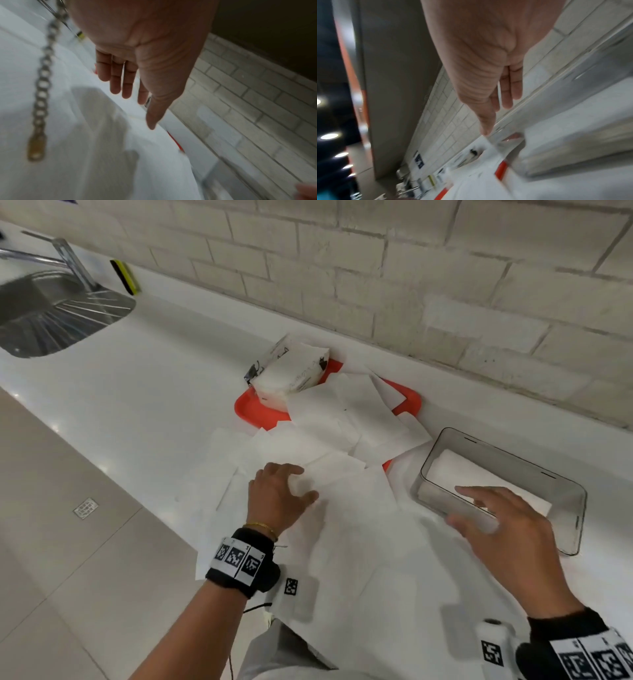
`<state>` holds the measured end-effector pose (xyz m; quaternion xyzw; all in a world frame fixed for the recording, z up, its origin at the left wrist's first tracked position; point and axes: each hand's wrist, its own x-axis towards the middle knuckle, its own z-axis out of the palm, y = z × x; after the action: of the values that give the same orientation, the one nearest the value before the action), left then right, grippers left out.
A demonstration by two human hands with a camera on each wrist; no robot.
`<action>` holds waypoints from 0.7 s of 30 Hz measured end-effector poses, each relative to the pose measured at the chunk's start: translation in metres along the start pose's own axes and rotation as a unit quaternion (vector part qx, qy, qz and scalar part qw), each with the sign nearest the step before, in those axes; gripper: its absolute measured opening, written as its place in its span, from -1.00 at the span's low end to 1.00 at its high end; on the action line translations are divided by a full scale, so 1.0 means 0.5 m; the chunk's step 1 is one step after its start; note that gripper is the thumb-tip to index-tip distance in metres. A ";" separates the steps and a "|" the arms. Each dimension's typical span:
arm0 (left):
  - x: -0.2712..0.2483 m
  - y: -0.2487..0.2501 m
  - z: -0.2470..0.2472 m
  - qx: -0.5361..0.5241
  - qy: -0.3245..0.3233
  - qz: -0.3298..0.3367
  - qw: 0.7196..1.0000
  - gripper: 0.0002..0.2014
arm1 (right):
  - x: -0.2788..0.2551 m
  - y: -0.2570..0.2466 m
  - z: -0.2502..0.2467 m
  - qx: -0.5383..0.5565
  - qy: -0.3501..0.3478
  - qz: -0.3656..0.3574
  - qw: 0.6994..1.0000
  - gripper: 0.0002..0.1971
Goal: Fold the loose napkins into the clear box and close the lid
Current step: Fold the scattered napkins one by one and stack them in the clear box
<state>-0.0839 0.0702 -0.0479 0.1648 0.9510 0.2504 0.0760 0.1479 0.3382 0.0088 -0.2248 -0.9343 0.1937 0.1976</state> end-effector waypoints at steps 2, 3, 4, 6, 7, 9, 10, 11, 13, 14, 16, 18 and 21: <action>-0.008 -0.052 -0.048 0.040 0.012 -0.068 0.997 -0.42 | 0.004 -0.038 0.027 0.084 -0.063 -0.016 0.994 -0.56; -0.013 -0.080 -0.069 0.068 0.005 -0.106 0.992 -0.38 | 0.006 -0.054 0.046 0.111 -0.104 -0.011 0.988 -0.56; -0.022 -0.108 -0.086 0.095 -0.007 -0.141 0.985 -0.34 | 0.008 -0.067 0.069 0.121 -0.143 -0.008 0.982 -0.54; -0.046 -0.155 -0.106 0.134 -0.035 -0.193 0.971 -0.23 | 0.013 -0.084 0.120 0.085 -0.207 -0.011 0.974 -0.43; -0.060 -0.173 -0.108 0.143 -0.047 -0.209 0.966 -0.19 | 0.018 -0.091 0.145 0.050 -0.235 -0.006 0.971 -0.32; -0.090 -0.194 -0.101 0.131 -0.052 -0.223 0.965 -0.14 | 0.033 -0.108 0.188 -0.002 -0.267 0.029 0.963 -0.12; -0.104 -0.199 -0.094 0.111 -0.044 -0.226 0.967 -0.13 | 0.040 -0.116 0.205 -0.009 -0.263 0.051 0.963 -0.06; -0.116 -0.199 -0.086 0.088 -0.030 -0.229 0.969 -0.12 | 0.047 -0.124 0.220 -0.009 -0.251 0.076 0.965 -0.02; -0.135 -0.196 -0.072 0.039 -0.005 -0.241 0.970 -0.07 | 0.058 -0.135 0.242 -0.008 -0.226 0.120 0.967 0.05; -0.142 -0.194 -0.066 0.005 0.006 -0.251 0.968 -0.03 | 0.062 -0.139 0.248 -0.013 -0.217 0.132 0.967 0.07; -0.152 -0.196 -0.063 -0.087 0.027 -0.277 0.957 0.06 | 0.070 -0.145 0.256 -0.017 -0.196 0.141 0.970 0.05; -0.161 -0.201 -0.069 -0.169 0.047 -0.298 0.938 0.16 | 0.078 -0.146 0.256 -0.002 -0.184 0.155 0.971 -0.06; -0.173 -0.209 -0.085 -0.227 0.070 -0.318 0.918 0.21 | 0.088 -0.135 0.246 0.020 -0.175 0.154 0.972 -0.47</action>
<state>-0.0416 -0.0651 -0.0585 -0.1855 0.8740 0.4328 0.1203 0.0326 0.2706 -0.0525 -0.3246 -0.9044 0.2768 0.0038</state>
